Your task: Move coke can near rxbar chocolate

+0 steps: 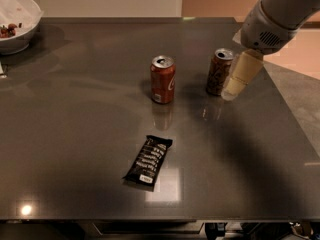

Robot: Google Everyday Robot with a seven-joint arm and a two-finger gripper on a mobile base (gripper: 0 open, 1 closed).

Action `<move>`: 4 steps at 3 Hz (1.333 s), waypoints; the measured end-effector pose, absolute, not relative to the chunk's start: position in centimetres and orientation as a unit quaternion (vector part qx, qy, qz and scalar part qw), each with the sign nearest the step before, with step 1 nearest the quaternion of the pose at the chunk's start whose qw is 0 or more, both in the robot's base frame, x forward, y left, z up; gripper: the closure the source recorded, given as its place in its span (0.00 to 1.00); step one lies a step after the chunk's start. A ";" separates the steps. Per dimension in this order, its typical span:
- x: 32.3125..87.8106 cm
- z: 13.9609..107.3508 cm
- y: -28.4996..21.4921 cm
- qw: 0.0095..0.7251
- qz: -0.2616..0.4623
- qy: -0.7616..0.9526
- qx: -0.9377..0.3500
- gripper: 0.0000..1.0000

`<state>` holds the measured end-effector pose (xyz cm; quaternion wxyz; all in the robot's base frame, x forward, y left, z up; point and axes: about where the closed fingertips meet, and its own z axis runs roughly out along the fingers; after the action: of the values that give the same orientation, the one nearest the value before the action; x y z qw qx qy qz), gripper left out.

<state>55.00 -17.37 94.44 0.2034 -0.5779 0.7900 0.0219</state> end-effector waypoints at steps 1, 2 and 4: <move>58.5 94.5 -14.8 0.230 0.040 0.783 -0.576 0.00; 60.9 94.2 -12.1 0.248 0.062 0.776 -0.576 0.00; 61.5 92.4 -6.0 0.252 0.118 0.756 -0.593 0.00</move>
Offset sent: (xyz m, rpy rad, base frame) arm 0.0858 0.0827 -0.0011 0.1869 -0.0403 0.0421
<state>61.53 -5.99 92.37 0.2524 -0.5928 0.7556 0.1183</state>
